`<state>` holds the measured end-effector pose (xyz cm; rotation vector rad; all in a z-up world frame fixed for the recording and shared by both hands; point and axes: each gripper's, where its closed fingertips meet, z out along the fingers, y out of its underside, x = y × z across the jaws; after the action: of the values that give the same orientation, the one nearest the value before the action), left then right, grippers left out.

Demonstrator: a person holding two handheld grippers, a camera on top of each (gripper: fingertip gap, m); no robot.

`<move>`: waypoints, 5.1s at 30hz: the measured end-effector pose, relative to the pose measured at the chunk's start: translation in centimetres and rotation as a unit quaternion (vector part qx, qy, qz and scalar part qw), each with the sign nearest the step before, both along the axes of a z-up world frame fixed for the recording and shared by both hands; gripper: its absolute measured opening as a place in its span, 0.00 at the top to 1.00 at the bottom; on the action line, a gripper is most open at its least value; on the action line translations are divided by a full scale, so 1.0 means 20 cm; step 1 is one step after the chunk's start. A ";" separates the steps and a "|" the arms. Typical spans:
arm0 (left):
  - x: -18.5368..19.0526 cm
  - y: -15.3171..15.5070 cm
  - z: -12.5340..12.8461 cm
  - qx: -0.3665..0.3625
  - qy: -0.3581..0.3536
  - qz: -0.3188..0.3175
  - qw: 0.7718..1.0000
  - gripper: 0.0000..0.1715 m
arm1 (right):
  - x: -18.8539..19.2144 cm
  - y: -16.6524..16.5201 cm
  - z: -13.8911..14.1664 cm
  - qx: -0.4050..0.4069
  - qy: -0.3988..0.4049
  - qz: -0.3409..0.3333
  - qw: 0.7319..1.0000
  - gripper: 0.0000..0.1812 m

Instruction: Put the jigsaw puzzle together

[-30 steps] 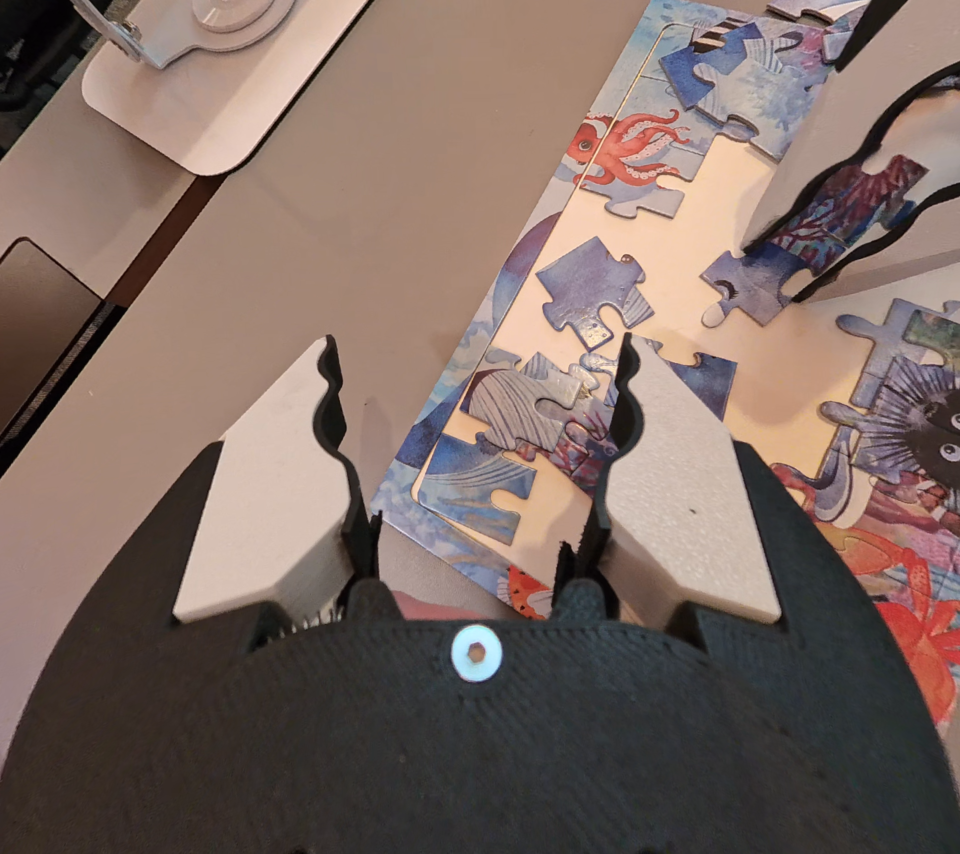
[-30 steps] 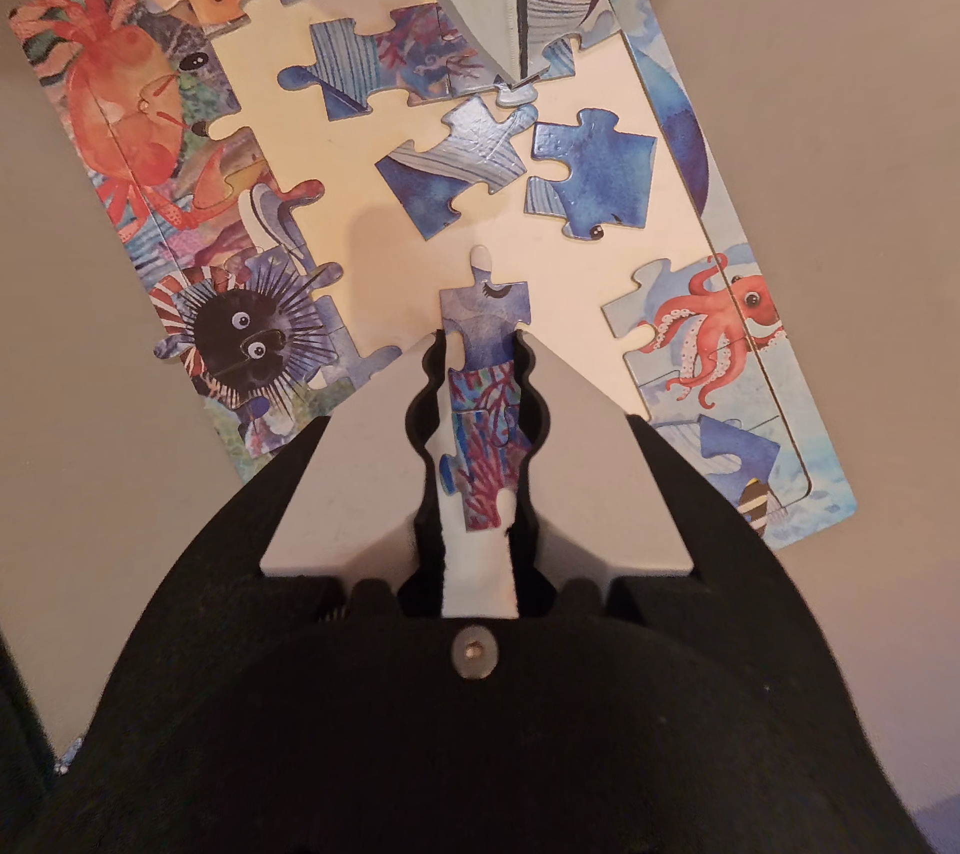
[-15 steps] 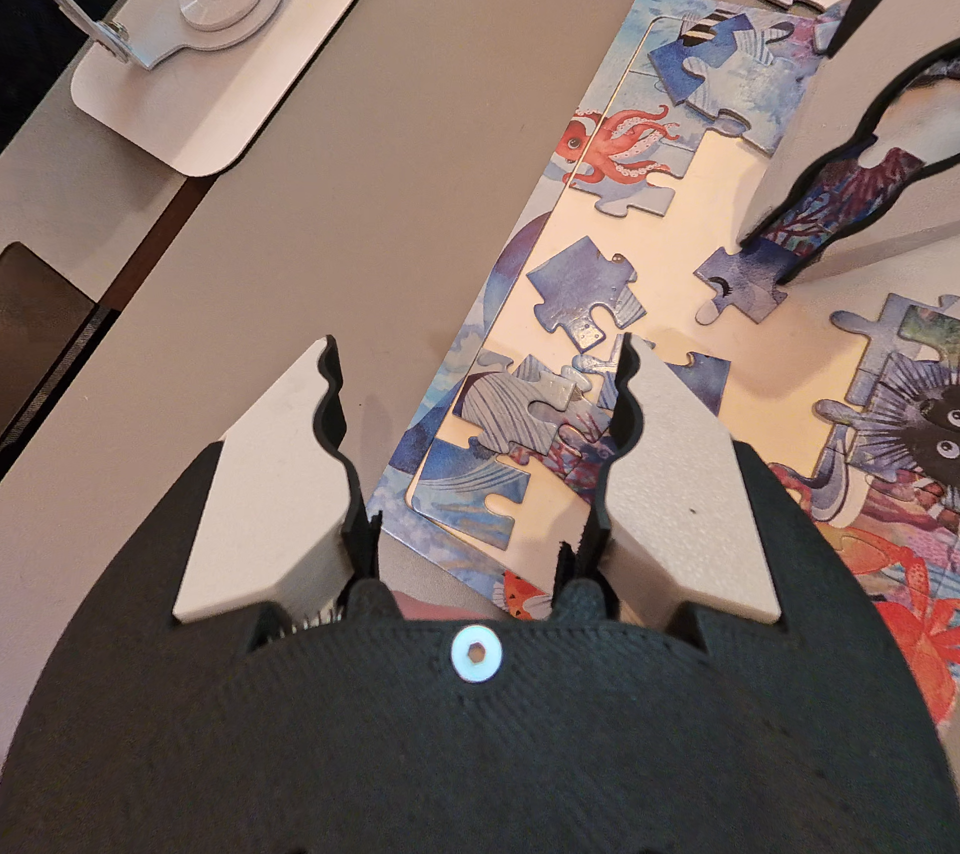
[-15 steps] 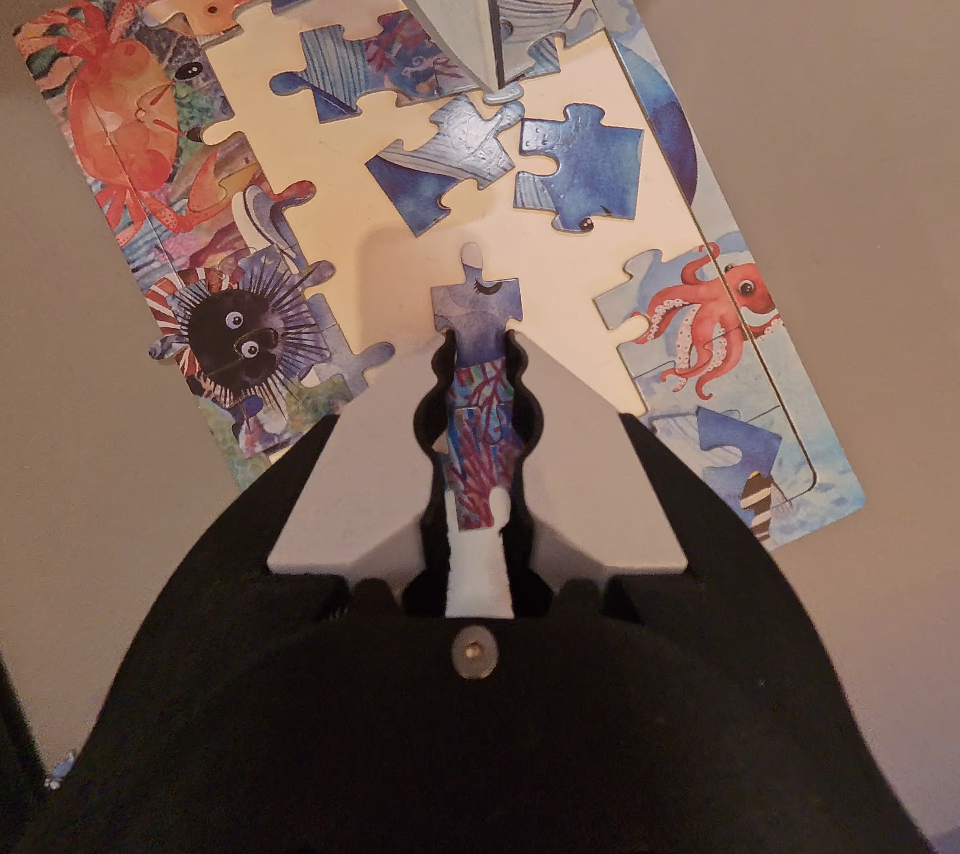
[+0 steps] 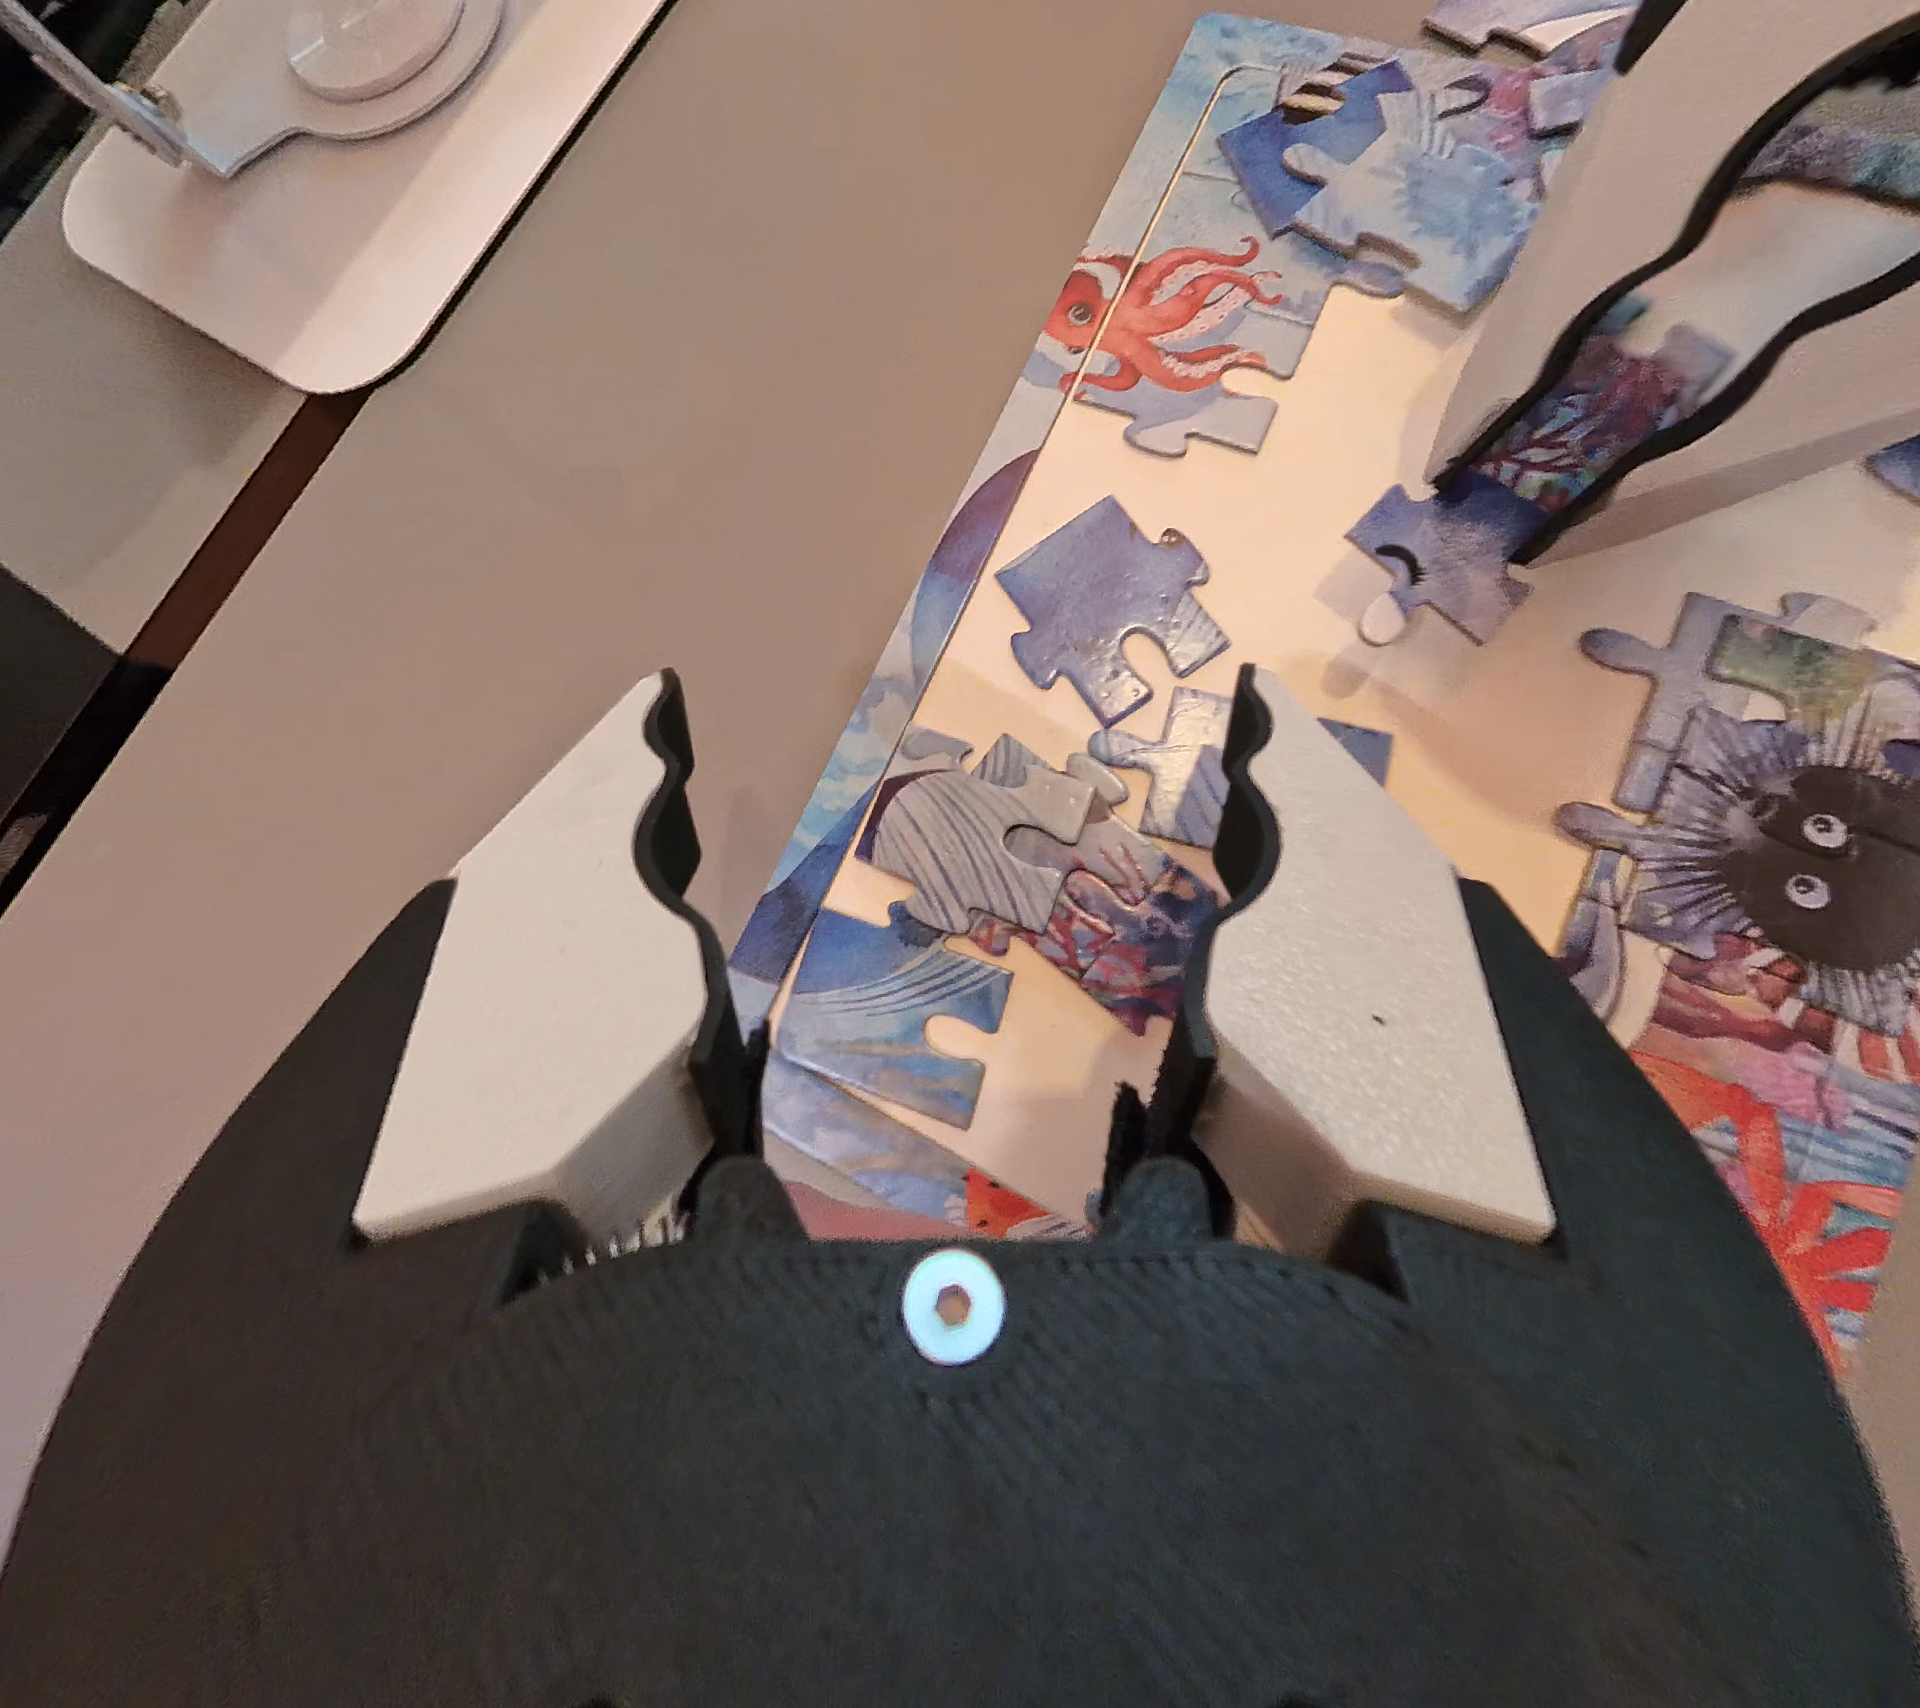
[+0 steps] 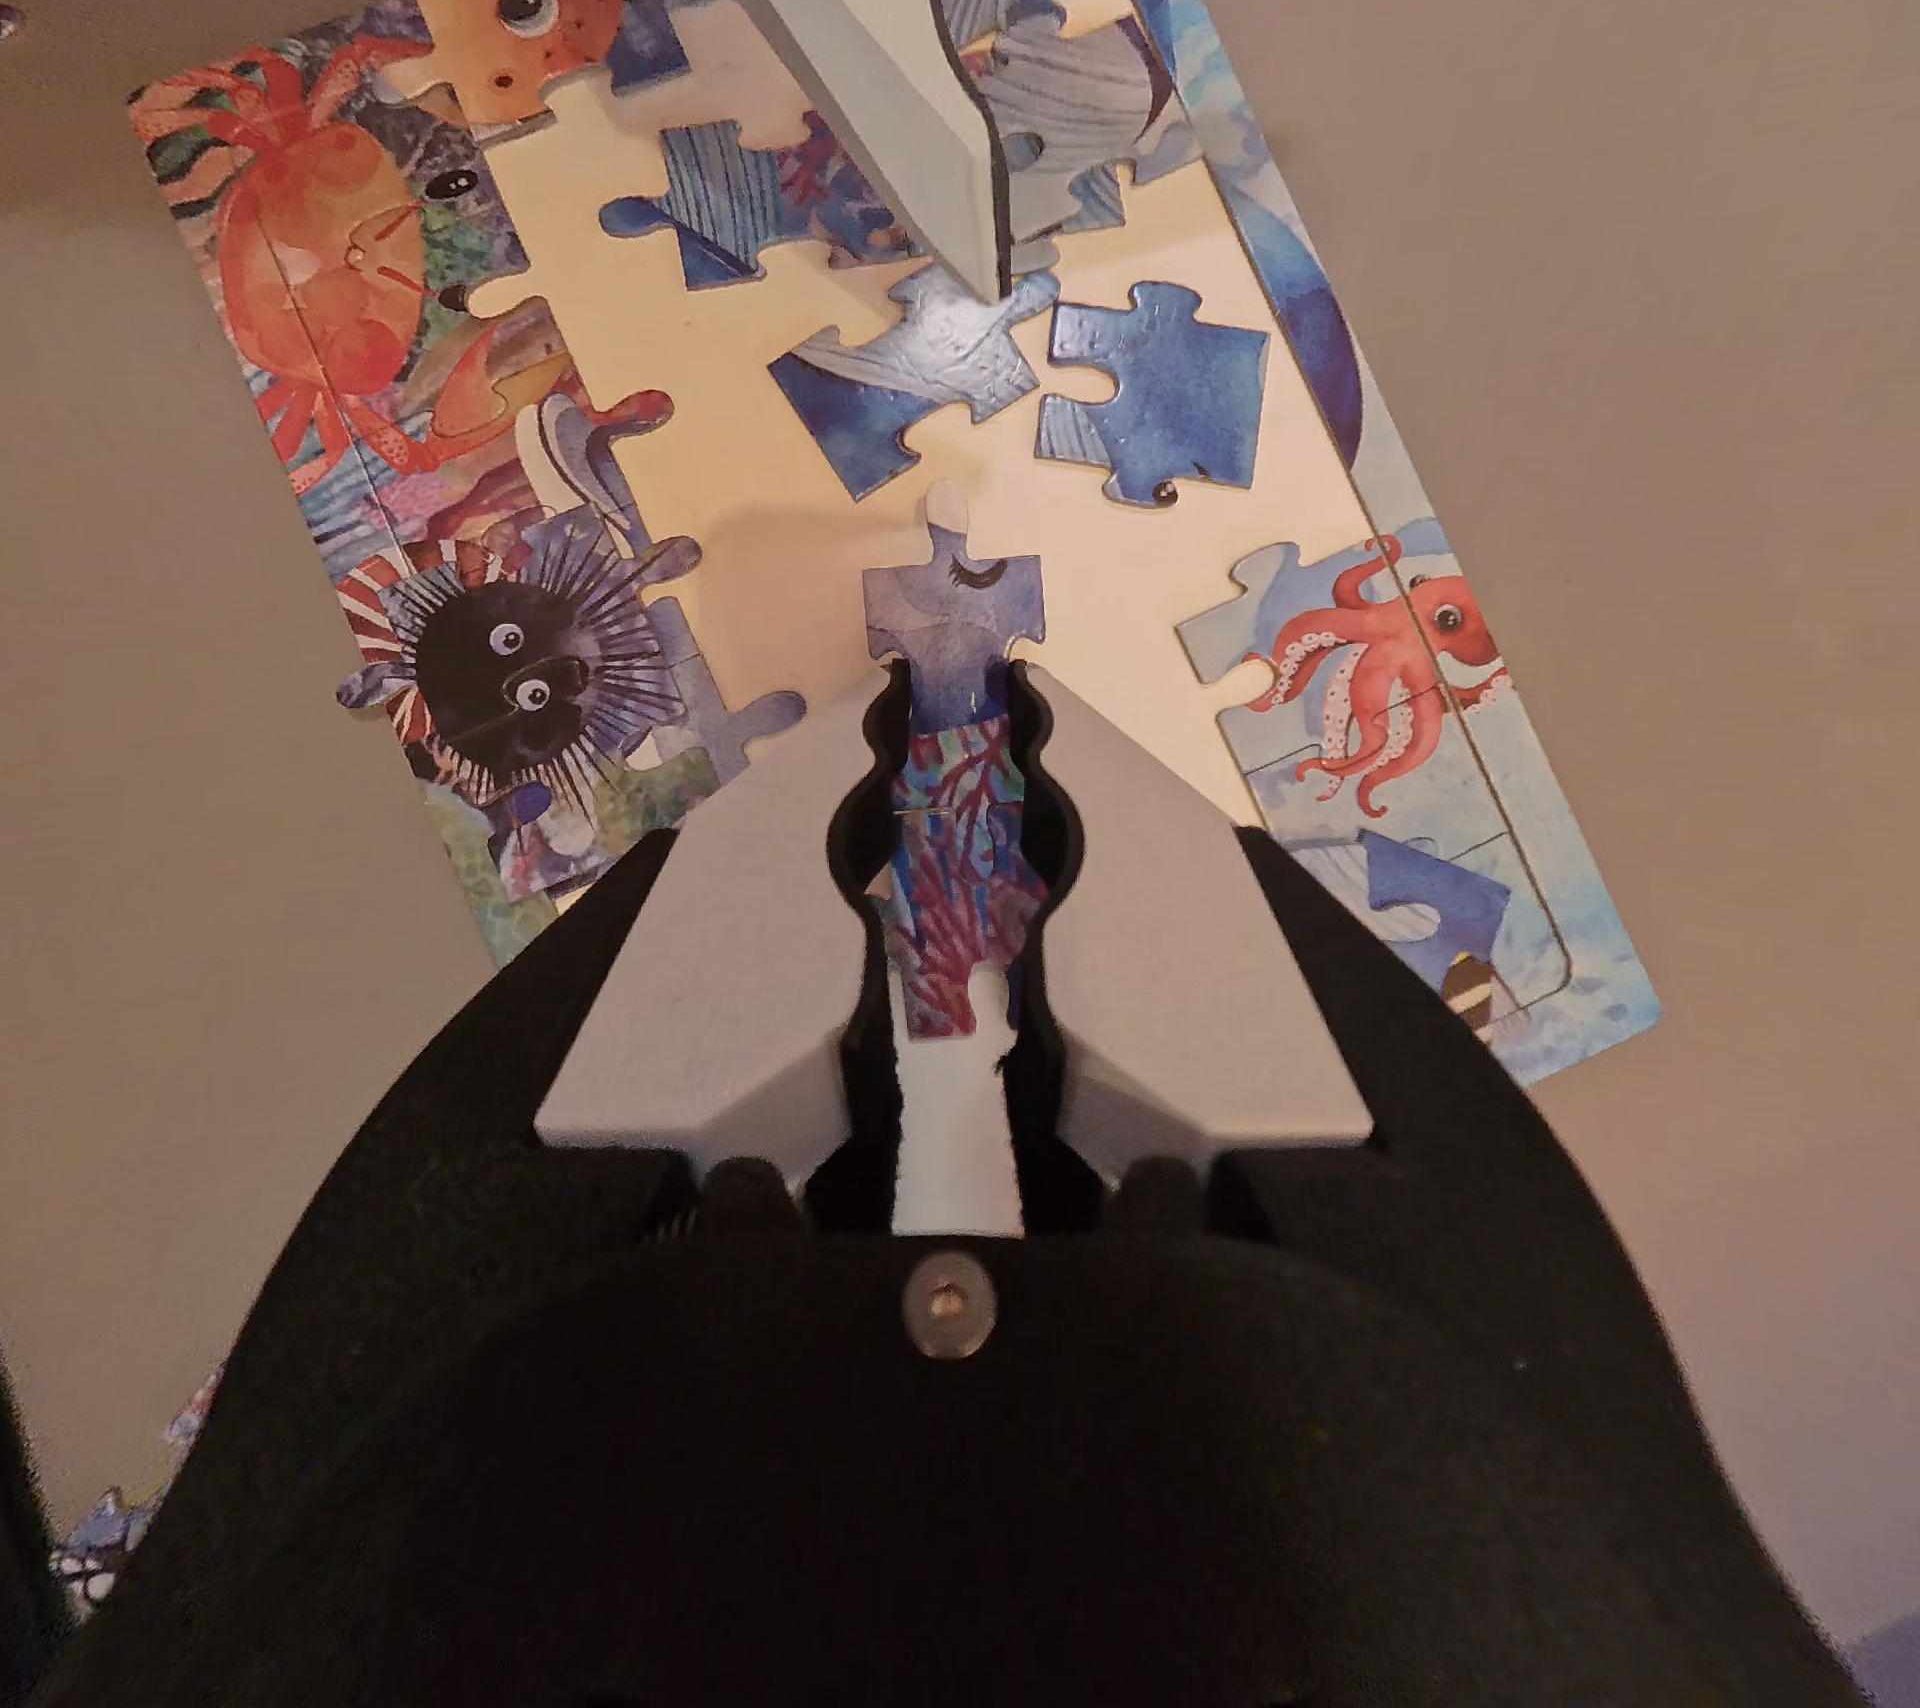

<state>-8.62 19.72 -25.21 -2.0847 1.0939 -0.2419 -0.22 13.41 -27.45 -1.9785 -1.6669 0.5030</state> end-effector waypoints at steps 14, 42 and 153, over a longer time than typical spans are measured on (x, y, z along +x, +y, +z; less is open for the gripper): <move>0.29 -0.23 0.08 -0.160 -0.202 -0.106 0.960 0.75 | -0.04 0.02 0.17 0.155 0.031 0.048 0.986 0.91; 0.28 -0.14 0.34 -0.131 -0.365 -0.098 0.916 1.00 | 0.14 0.29 0.35 -0.015 0.248 -0.153 0.956 0.73; 0.12 -0.34 -0.18 -0.127 0.056 -0.138 0.981 0.75 | -0.01 0.06 0.37 -0.217 0.351 -0.052 0.910 1.00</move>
<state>-6.27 12.88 -28.81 -2.1843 1.4906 -0.4233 -0.38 14.60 -20.01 -1.8158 -1.0426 1.4447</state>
